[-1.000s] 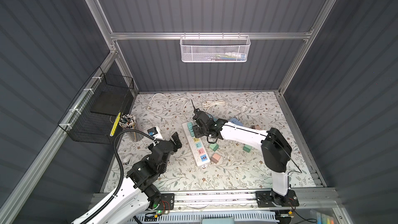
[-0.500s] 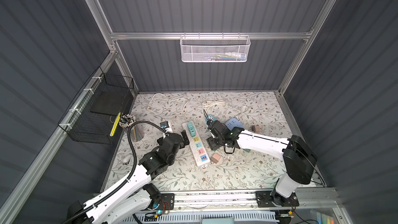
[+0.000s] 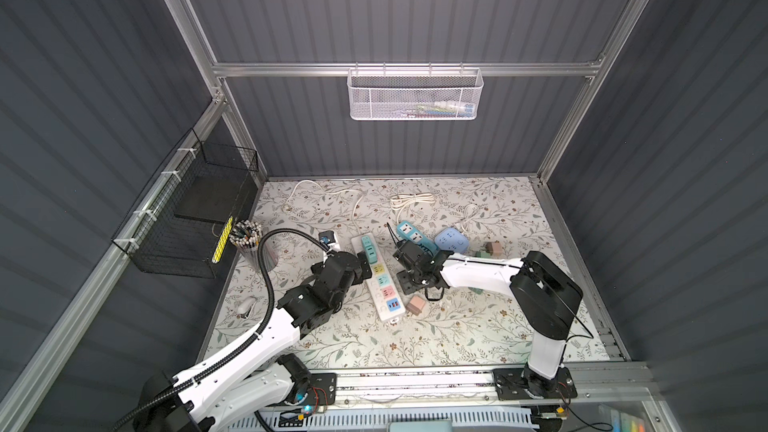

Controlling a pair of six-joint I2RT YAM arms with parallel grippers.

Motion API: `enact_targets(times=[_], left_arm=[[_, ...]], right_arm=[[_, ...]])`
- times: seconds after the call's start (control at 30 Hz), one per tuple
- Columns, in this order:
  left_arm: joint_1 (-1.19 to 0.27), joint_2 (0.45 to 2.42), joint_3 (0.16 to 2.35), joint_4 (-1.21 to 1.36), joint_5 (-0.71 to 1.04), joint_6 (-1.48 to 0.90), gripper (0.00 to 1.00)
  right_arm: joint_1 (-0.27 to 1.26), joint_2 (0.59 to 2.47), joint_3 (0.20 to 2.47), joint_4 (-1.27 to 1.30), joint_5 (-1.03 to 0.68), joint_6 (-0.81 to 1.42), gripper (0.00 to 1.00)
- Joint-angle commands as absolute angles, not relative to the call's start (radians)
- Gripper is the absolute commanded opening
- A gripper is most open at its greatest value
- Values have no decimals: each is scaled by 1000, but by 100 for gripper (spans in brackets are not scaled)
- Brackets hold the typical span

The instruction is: Insert the plug

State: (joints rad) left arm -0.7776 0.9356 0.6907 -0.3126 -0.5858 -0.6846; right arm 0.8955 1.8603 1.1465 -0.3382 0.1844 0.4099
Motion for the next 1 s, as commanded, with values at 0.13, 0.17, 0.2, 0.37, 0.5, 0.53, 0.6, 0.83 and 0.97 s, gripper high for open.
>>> enact_targets(times=[0.13,0.17,0.2,0.37,0.5,0.53,0.6,0.83,0.97], left_arm=[[-779,940,704,-311,-571,-700,100],[-779,947,706,-310,-571,-704,100],[-779,956,708,-312,-572,-711,100],[-779,1008,742,-314,-540,-713,100],[-779,1031,767,-346,-530,-708,100],[-779,1035,772,-355,-527,-705,100],[-779,1036,775,-364,-522,-700,100],[-779,1045,793,-371,-510,-689,100],[-779,1047,813,-389,-508,-672,100]], right_arm=[[871,1819,1093,-337,320,620,41],[862,1818,1090,-334,323,656,41],[853,1817,1085,-326,319,690,41],[845,1839,1099,-332,321,806,56],[845,1776,1044,-268,252,810,67],[845,1759,1028,-256,233,812,68],[844,1728,1005,-236,186,818,70],[823,1646,891,-53,54,845,71],[805,1633,919,-129,120,813,72]])
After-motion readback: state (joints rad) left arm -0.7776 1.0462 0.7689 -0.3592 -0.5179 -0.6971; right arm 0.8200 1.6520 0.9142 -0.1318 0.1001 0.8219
